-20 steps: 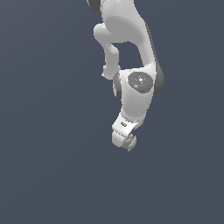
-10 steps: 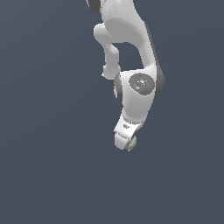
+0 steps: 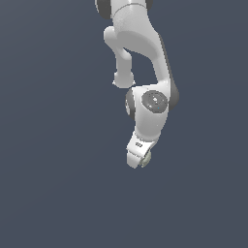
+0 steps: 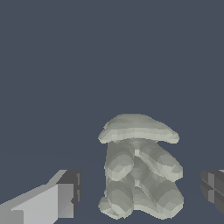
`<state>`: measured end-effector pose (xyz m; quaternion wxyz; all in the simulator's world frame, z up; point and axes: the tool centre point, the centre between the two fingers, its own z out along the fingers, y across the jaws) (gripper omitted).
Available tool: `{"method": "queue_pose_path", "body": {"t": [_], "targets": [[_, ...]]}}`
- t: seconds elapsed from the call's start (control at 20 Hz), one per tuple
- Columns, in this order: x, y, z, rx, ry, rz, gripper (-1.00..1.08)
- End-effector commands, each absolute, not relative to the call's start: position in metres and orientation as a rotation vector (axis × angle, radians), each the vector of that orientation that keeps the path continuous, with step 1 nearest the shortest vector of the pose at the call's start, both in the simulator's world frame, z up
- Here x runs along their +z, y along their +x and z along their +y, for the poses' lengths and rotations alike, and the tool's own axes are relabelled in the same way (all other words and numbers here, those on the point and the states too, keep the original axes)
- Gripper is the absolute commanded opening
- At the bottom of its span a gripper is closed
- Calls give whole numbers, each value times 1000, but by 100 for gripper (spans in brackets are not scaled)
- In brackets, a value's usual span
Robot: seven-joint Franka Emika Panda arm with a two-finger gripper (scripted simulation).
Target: Pick up the object and move it to a goal position.
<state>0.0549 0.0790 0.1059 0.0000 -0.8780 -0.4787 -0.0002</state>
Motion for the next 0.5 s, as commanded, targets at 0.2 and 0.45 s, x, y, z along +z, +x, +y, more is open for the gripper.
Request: {"method": "queue_pose_path", "body": {"t": [0.2, 0.45], "targets": [[84, 55, 79, 0, -2757, -1506, 100], [85, 56, 79, 0, -2757, -1506, -100]]}}
